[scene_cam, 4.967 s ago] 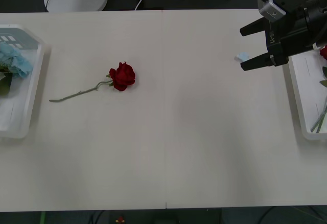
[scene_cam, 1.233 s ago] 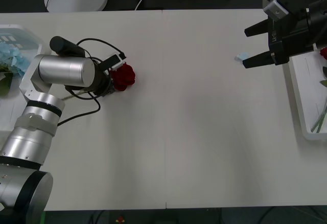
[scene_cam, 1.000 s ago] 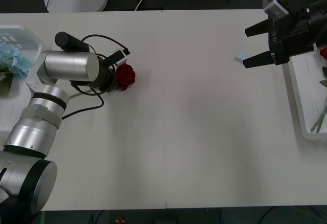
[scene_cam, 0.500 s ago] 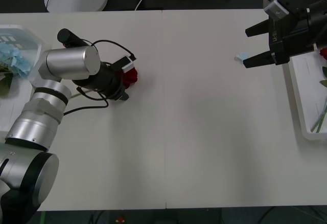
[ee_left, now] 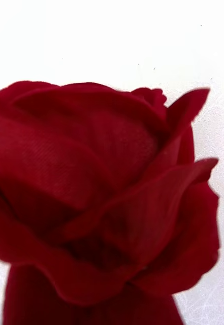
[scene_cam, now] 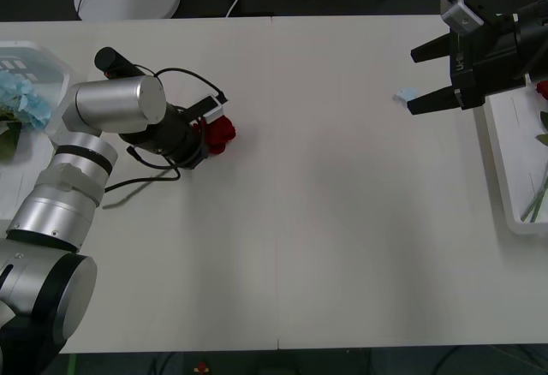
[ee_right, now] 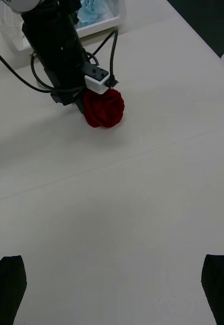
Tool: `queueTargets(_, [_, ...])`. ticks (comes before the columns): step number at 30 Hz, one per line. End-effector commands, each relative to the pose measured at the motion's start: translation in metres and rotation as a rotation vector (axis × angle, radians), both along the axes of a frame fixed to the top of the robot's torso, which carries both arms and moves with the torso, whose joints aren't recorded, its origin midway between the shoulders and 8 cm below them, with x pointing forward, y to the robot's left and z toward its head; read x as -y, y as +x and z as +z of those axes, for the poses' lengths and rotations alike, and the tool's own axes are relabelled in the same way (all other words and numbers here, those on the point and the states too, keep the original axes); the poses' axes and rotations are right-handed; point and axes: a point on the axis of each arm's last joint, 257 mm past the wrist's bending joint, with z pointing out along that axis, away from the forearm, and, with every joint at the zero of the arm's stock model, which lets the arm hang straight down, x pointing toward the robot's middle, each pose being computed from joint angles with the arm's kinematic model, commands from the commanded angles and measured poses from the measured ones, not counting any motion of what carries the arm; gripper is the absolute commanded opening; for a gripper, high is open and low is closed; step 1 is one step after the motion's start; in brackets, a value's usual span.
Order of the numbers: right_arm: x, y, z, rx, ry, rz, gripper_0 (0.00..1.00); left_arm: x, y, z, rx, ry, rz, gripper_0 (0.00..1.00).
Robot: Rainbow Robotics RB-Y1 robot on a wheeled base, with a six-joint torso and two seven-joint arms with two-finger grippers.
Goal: Put the red flowers into the right box and the blue flowers into the left box
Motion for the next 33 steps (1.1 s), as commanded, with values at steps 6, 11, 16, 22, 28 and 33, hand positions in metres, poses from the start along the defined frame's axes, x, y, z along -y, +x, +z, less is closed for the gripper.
queueTargets(6, [-0.009,-0.001,0.001,0.001,0.024,0.012,1.00,-0.005,-0.006,0.005,-0.022,-0.078,-0.016,0.00])
queueTargets(11, [-0.010,-0.002,0.003,-0.002,0.034,0.015,1.00,0.001,-0.010,0.042,-0.017,-0.145,-0.051,0.00])
queueTargets(16, [-0.011,-0.005,0.006,-0.011,0.046,0.021,1.00,0.008,-0.017,0.087,-0.003,-0.274,-0.085,0.00])
queueTargets(22, [-0.008,-0.010,0.005,-0.023,0.038,0.030,1.00,0.011,-0.028,0.143,0.073,-0.506,-0.126,0.00])
queueTargets(28, [-0.006,-0.030,0.003,-0.162,0.199,0.029,1.00,0.029,-0.059,0.188,0.140,-0.789,-0.176,0.00])
queueTargets(33, [-0.007,-0.044,-0.001,-0.218,0.238,0.054,1.00,0.049,-0.091,0.211,0.143,-0.976,-0.226,0.00])
